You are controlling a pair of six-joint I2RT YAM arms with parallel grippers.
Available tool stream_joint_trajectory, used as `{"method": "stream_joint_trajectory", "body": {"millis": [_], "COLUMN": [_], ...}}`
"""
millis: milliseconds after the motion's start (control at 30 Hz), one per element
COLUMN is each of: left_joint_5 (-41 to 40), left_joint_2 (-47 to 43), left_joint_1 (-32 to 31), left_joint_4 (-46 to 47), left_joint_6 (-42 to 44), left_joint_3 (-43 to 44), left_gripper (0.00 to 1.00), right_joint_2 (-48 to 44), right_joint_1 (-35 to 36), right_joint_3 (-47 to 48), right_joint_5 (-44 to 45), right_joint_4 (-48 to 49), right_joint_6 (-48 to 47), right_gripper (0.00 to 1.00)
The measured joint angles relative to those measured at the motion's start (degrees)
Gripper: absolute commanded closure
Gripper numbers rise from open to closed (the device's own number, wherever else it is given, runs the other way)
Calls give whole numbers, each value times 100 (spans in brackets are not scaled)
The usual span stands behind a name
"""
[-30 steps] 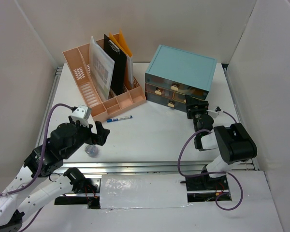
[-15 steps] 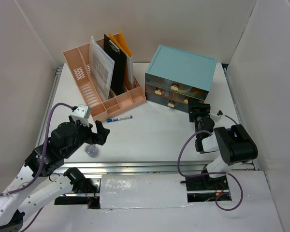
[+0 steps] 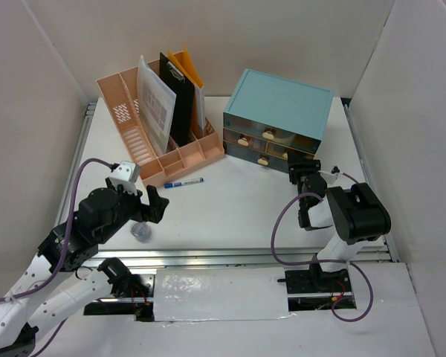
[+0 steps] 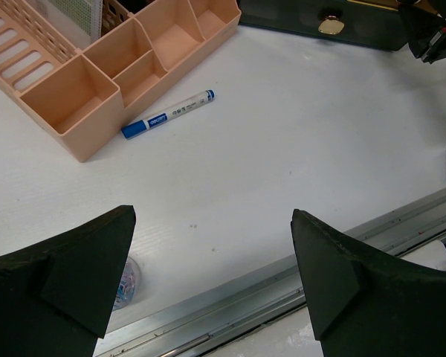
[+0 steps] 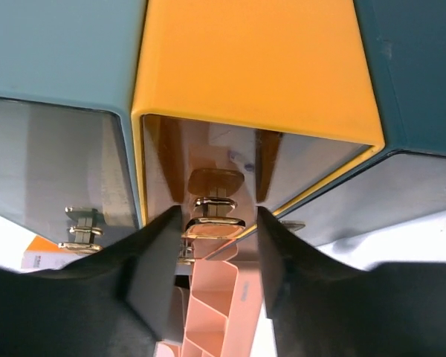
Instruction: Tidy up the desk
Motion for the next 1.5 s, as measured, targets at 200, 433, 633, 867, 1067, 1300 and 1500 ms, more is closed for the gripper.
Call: {"method": "stream_joint_trajectory", "body": {"millis": [200, 433, 633, 867, 1067, 1300, 1500], "left_joint_5": [2, 4, 4, -2, -63, -256, -332], "left_joint_2": [2, 2, 2, 2, 13, 240, 328], "left_joint_1": [4, 9, 11, 42, 48, 79, 96], "left_joint_4": [0, 0, 0, 0, 0, -17, -26], "left_joint_6": [0, 0, 2, 0, -7, -33, -44], "left_joint_3": [0, 0, 0, 0, 0, 0, 0], "left_gripper": [0, 1, 1, 0, 0, 0, 1], "right_joint_2": [11, 11, -146, -636, -721, -1161, -2074], "right_joint_1": [-4, -2, 181, 671, 975, 1541, 1705], "right_joint_3": [4, 0, -308, -999, -1178, -1303, -1397], "right_joint_5": [0, -39, 39, 358, 693, 973, 1008], "right_joint_4": [39, 42, 173, 337, 450, 120, -426], "right_joint_6": [42, 55, 168, 365, 485, 476, 358], "right_gripper": [66, 83, 82, 81, 78, 67, 52]}}
